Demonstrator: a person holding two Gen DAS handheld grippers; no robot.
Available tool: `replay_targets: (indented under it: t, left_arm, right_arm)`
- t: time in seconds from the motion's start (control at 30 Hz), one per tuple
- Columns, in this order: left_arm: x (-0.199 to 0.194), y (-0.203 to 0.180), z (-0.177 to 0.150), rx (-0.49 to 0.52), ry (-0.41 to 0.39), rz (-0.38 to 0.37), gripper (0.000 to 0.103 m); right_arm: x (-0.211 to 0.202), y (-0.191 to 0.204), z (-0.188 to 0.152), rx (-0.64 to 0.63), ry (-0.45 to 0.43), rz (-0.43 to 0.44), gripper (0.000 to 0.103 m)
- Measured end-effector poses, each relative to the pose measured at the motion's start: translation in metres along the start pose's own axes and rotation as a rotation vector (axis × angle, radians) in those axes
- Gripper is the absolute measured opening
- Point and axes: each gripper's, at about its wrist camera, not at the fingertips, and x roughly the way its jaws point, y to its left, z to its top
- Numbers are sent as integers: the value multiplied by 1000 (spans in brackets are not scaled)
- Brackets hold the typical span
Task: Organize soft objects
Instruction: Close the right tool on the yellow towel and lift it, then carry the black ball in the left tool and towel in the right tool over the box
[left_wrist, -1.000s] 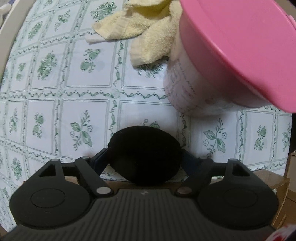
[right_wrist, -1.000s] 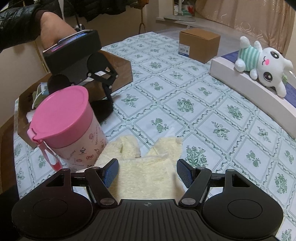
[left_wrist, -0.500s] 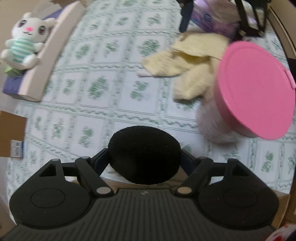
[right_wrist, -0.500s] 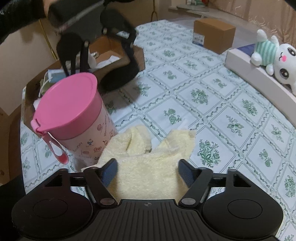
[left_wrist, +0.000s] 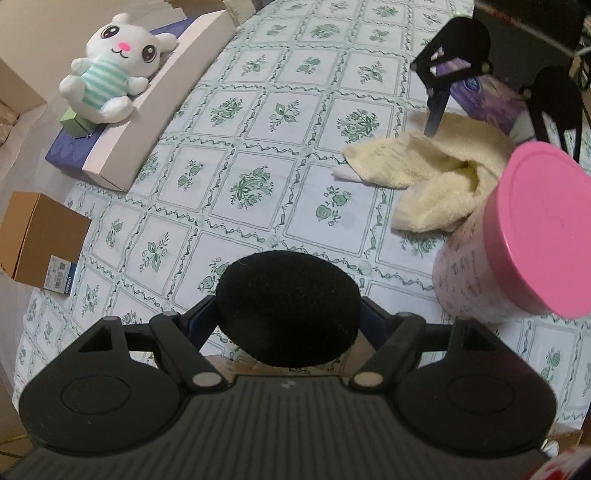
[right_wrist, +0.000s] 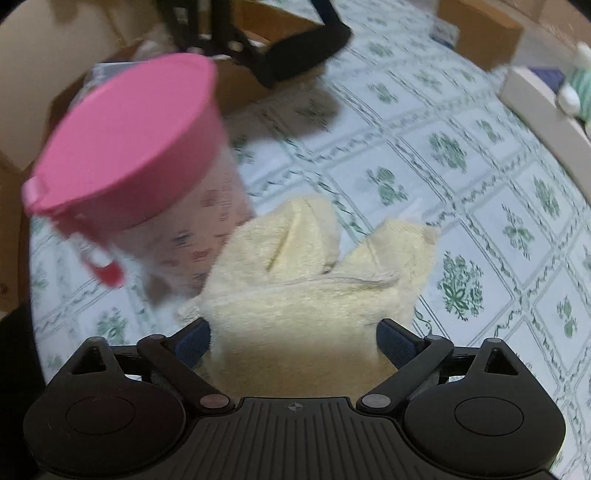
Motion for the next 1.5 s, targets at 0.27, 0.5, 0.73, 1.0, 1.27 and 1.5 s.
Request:
replay_targets:
  t: [0.27, 0.5, 0.73, 1.0, 1.27, 1.5]
  left_arm:
    - [-6, 6, 1, -66, -29, 12, 78]
    - [-26, 14, 10, -170, -53, 55, 78]
    - [-62, 12, 26, -341, -111, 59, 78]
    - [-118, -25, 52, -489, -224, 35, 78]
    - [-165, -93, 61, -591, -321, 69, 78]
    - [-191, -157, 36, -739, -434, 119, 78]
  right_arm:
    - [-2, 6, 0, -15, 13, -13, 56]
    - [-37, 14, -7, -45, -44, -181, 28]
    - [-96, 8, -10, 110, -195, -311, 28]
    - [-172, 34, -22, 286, -396, -381, 28]
    - [-222, 80, -53, 389, -518, -373, 28]
    - [-241, 125, -93, 479, -633, -314, 28]
